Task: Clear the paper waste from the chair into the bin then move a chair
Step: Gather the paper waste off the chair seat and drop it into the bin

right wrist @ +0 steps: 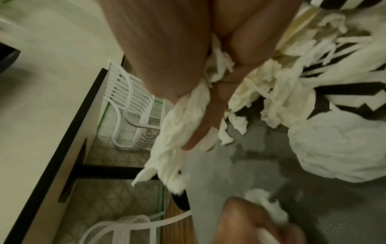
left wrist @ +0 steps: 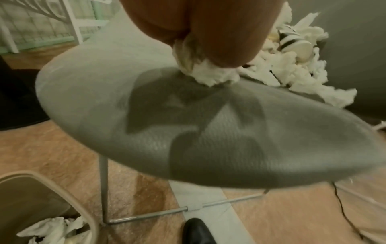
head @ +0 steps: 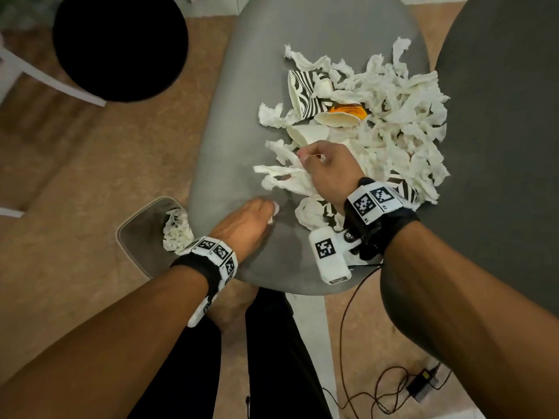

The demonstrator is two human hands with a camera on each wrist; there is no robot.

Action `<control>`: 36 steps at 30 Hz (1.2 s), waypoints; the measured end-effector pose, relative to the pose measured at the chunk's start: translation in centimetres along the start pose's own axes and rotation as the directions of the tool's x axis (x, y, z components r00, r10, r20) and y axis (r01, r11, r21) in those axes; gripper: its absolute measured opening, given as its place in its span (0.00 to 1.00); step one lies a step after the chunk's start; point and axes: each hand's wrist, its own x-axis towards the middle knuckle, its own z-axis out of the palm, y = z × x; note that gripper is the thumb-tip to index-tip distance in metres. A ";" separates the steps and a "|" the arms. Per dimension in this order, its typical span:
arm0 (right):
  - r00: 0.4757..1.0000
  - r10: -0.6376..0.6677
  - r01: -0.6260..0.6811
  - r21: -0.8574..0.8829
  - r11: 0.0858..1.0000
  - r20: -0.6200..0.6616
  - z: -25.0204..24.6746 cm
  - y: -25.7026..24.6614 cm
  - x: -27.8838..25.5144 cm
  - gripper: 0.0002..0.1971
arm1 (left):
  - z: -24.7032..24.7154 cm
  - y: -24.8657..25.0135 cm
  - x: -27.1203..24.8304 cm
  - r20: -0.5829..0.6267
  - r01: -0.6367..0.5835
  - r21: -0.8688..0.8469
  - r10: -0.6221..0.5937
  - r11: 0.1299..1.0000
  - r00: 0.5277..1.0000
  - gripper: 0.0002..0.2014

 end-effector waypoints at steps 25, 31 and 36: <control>0.837 0.384 -0.452 0.097 0.887 0.390 33.8 -7.3 -4.2 0.23 | 4.2 -22.8 -16.9 0.170 0.506 -0.857 -0.870 0.102 0.463 0.22; 0.772 0.430 -0.447 -0.082 0.891 0.468 41.0 -1.7 -0.7 0.25 | 9.4 -26.9 -16.8 0.344 0.422 -0.903 -0.731 -0.085 0.590 0.46; 0.786 0.443 -0.424 -0.145 0.894 0.431 41.4 1.3 -0.5 0.15 | 8.5 -27.2 -17.2 0.295 0.550 -0.832 -0.791 0.063 0.536 0.17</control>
